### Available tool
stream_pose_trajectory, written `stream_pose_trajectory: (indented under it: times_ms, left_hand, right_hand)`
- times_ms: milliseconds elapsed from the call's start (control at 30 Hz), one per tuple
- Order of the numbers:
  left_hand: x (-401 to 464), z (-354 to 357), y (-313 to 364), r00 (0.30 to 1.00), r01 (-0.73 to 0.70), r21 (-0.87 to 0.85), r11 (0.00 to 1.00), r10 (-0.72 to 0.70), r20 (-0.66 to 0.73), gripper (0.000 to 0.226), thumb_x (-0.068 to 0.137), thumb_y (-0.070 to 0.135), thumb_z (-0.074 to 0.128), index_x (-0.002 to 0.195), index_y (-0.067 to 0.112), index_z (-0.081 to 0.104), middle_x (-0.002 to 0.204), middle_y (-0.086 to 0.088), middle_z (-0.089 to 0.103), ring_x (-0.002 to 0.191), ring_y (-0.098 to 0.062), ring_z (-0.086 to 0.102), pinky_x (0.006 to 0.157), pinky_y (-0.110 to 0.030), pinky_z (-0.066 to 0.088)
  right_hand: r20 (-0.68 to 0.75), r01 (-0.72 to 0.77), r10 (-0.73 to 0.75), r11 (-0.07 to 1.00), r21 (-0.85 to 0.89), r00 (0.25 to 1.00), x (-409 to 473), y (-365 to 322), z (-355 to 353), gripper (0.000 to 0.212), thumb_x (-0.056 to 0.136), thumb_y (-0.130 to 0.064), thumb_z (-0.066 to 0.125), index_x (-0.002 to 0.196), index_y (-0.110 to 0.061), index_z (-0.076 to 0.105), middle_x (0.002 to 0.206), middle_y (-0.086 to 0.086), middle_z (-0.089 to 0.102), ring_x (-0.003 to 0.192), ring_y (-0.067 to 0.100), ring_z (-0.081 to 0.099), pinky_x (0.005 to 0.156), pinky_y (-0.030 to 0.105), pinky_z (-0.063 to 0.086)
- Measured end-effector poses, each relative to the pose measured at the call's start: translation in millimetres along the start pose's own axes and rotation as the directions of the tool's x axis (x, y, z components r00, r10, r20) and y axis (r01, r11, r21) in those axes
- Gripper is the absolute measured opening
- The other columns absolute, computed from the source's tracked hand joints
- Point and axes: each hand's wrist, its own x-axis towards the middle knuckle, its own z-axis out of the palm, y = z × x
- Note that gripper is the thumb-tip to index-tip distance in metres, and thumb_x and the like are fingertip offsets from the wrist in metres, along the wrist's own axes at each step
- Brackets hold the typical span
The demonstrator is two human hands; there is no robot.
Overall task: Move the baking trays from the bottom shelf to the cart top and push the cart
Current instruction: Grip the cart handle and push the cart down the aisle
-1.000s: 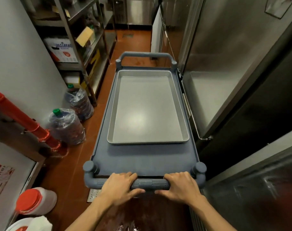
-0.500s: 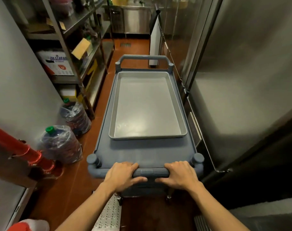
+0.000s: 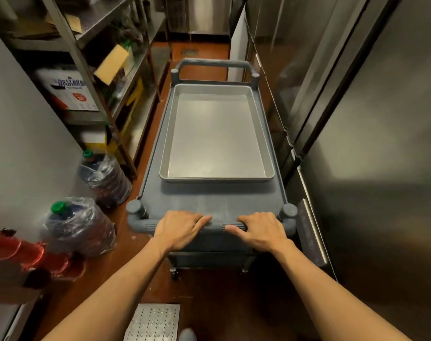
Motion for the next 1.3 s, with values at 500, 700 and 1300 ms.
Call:
stream_pose_trajectory:
  times_ms: [500, 700, 1300]
  left_hand:
    - [227.8, -9.5, -118.9, 1.0, -0.018, 0.038, 0.999, 0.018, -0.004, 0.069, 0.094, 0.065, 0.006, 0.108, 0.035, 0.067, 0.084, -0.004, 0.075, 0.076, -0.023, 0.068, 0.061, -0.034, 0.041]
    - [313.7, -9.7, -150.8, 0.999, 0.05, 0.026, 0.998, -0.05, 0.017, 0.084, 0.087, 0.071, -0.005, 0.111, 0.035, 0.068, 0.085, -0.004, 0.074, 0.079, -0.023, 0.068, 0.071, -0.036, 0.048]
    - [515.0, 0.2, -202.8, 0.996, 0.064, 0.074, 0.995, -0.059, -0.059, 0.094, 0.084, 0.071, -0.014, 0.097, 0.029, 0.069, 0.068, -0.005, 0.07, 0.065, -0.022, 0.067, 0.058, -0.033, 0.044]
  right_hand:
    - [-0.047, -0.102, 0.102, 0.995, 0.003, 0.994, 237.6, 84.3, -7.9, 0.09, 0.078, -0.085, 0.0, 0.071, -0.025, 0.066, 0.06, -0.001, 0.064, 0.058, 0.018, 0.059, 0.055, 0.034, 0.037]
    - [-0.031, -0.108, 0.109, 0.994, 0.022, 0.994, 317.9, 127.9, -13.3, 0.088, 0.081, -0.083, 0.003, 0.073, -0.024, 0.068, 0.061, -0.002, 0.065, 0.06, 0.019, 0.06, 0.064, 0.036, 0.047]
    - [-0.04, -0.151, 0.155, 0.985, 0.078, 0.987, 490.3, 243.0, -24.9, 0.071, 0.086, -0.076, 0.014, 0.05, -0.022, 0.042, 0.056, 0.005, 0.062, 0.062, 0.027, 0.06, 0.056, 0.036, 0.026]
